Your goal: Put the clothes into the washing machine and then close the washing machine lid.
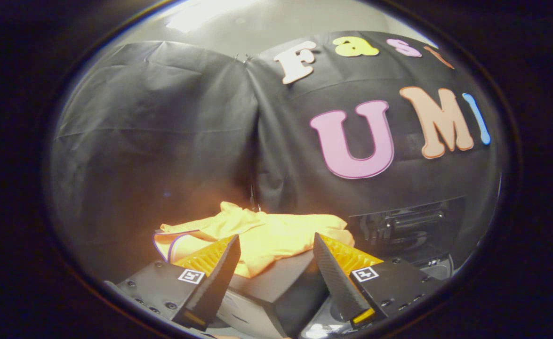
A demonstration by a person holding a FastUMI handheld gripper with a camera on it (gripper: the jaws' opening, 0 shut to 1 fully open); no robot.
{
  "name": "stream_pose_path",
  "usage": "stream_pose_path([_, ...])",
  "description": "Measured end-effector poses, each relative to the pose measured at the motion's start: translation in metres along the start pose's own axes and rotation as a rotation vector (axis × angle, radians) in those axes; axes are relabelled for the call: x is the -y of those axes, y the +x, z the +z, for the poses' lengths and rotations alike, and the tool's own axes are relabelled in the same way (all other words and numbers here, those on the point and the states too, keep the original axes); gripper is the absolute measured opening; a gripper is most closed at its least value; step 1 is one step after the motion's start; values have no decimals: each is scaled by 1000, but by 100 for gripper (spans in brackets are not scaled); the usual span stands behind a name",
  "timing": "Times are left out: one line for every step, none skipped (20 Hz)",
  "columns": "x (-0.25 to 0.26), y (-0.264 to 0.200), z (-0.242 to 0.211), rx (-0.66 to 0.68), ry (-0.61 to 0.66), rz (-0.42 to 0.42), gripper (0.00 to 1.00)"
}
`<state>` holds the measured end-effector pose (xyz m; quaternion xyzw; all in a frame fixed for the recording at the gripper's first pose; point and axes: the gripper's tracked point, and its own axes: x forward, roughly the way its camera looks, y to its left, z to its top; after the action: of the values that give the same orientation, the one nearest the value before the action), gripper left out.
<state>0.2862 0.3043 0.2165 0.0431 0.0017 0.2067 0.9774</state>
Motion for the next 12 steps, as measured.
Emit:
stream_pose_path([-6,9,-3,-25,-18,5,96])
stream_pose_path([-9,15,-7,-54,-38,8,96])
stream_pose_path([-11,19,-12,-84,-59,6,95])
stream_pose_path([-12,23,-17,-112,-78,4,95])
stream_pose_path([-13,25,-22,-139,-91,4,94])
stream_pose_path([-14,30,-30,-170,-98,3,94])
stream_pose_path([-13,32,-34,-192,-96,2,93])
stream_pose_path([-16,31,-36,-200,-74,13,93])
stream_pose_path([-18,32,-38,-208,-48,15,93])
stream_pose_path([-16,32,-39,-206,-40,10,79])
stream_pose_path([-13,31,-38,-203,-35,14,66])
stream_pose_path([-11,32,-37,-201,-21,8,52])
